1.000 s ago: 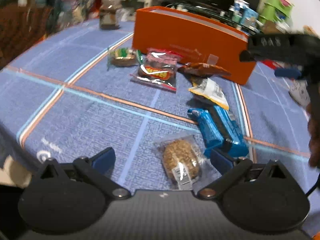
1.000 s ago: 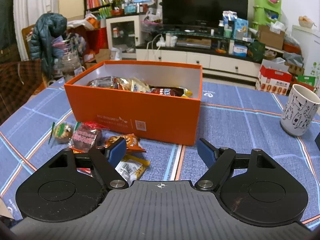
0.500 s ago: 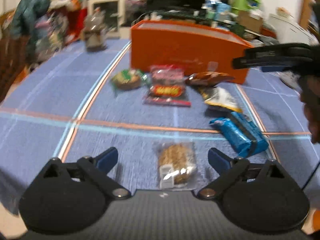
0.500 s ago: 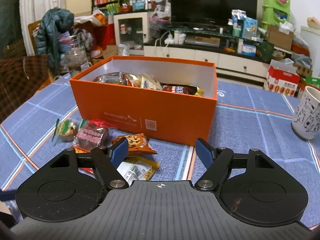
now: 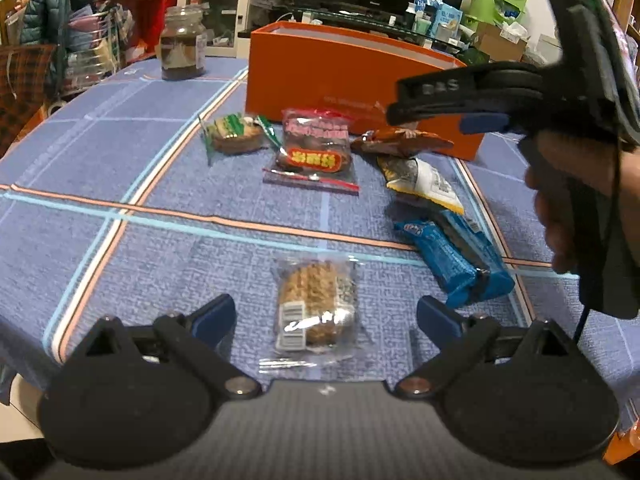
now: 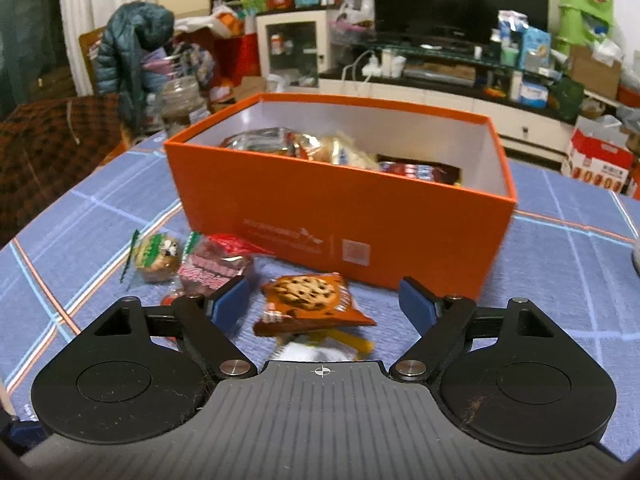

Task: Organize snacks
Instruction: 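Grasp the clear oat cookie packet with left tool while right grasps orange cookie packet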

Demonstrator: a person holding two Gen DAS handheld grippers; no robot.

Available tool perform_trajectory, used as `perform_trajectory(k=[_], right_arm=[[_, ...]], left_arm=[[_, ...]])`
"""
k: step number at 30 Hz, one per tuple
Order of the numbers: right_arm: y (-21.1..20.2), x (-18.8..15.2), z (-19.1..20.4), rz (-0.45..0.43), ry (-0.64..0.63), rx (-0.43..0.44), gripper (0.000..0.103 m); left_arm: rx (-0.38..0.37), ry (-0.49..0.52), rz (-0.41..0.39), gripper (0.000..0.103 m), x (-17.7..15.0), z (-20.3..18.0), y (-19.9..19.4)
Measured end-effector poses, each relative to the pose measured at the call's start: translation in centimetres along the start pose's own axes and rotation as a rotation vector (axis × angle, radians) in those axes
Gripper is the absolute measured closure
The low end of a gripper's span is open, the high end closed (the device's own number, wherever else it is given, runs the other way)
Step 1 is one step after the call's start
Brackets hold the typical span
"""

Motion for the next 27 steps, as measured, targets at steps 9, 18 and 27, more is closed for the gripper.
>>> perform_trajectory(k=[9, 18, 27], right_arm=[[4.0, 0.1, 0.9, 0.104, 0.002, 0.0, 0.038], [3.9, 0.7, 0.7, 0.145, 0.012, 0.018, 0.07], [1.7, 1.0, 0.2, 0.096, 0.013, 0.033, 0.07]], left_arm=[[-0.013, -0.008, -0.004, 0.018, 0.2, 0.2, 0.1], [-0.075, 0.003, 0.011, 0.064, 0.6, 0.2, -0.2], [-0.076, 0.004, 0.014, 0.069, 0.5, 0.1, -0.2]])
Point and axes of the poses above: each gripper's, at about its wrist camera, not at the fingertips, and y roughly the way its jaws point, z to its left, x to its top, the point moved 1 cm from there along y, roughly the way its jaws point, and after that the axes turned 6 degrees about z, right-handed, at the moved point
